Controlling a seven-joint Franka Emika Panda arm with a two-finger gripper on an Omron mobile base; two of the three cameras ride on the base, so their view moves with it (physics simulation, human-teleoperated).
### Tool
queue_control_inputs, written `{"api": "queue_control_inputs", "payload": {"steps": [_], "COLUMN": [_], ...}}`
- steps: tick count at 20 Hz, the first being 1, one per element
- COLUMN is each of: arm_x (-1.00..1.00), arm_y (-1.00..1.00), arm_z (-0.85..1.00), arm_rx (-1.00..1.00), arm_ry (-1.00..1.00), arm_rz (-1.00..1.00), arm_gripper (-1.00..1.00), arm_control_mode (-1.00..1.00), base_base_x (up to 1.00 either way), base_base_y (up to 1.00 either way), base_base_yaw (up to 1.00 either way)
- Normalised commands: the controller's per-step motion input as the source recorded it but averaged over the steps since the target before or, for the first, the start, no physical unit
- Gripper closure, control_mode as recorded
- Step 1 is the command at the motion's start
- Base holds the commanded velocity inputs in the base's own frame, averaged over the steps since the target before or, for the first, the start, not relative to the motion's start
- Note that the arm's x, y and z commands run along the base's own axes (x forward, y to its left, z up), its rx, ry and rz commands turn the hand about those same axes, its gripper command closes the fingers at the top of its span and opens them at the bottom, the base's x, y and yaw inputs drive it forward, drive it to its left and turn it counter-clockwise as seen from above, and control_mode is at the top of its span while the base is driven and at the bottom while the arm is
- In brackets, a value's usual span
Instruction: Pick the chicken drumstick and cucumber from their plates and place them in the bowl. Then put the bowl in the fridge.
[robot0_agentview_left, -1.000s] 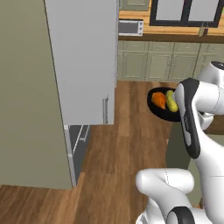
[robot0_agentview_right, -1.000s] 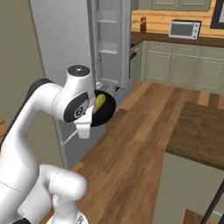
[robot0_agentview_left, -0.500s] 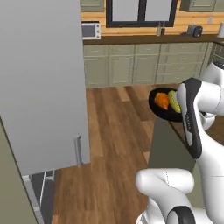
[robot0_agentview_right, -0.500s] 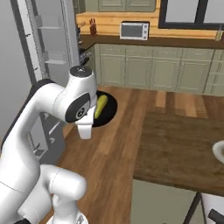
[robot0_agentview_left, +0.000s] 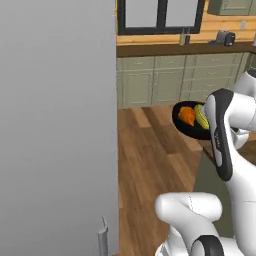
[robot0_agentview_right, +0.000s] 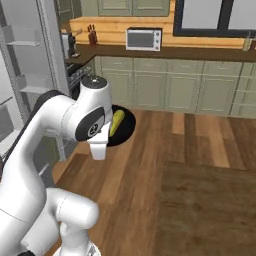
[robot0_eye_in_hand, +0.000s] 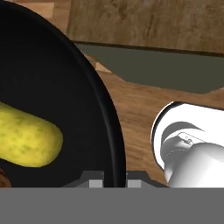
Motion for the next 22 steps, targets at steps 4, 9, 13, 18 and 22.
{"api": "queue_control_inputs", "payload": {"steps": [4,9,13,18,22], "arm_x": [0.00,0.00,0.00,0.00,0.00], "arm_y": [0.00,0.00,0.00,0.00,0.00], "arm_z": [0.00,0.00,0.00,0.00,0.00], "arm_rx": [0.00,0.00,0.00,0.00,0.00], "arm_ry": [0.00,0.00,0.00,0.00,0.00], "arm_rz": [0.00,0.00,0.00,0.00,0.00], "arm_gripper": [1.00,1.00,1.00,1.00,1.00], "arm_control_mode": [1.00,1.00,1.00,1.00,1.00], "base_base_x": [0.96,0.28,0.01,0.24,0.94], "base_base_y": [-0.01,0.01,0.01,0.00,0.00], "base_base_yaw": [0.02,0.36,0.58,0.68,0.40]}}
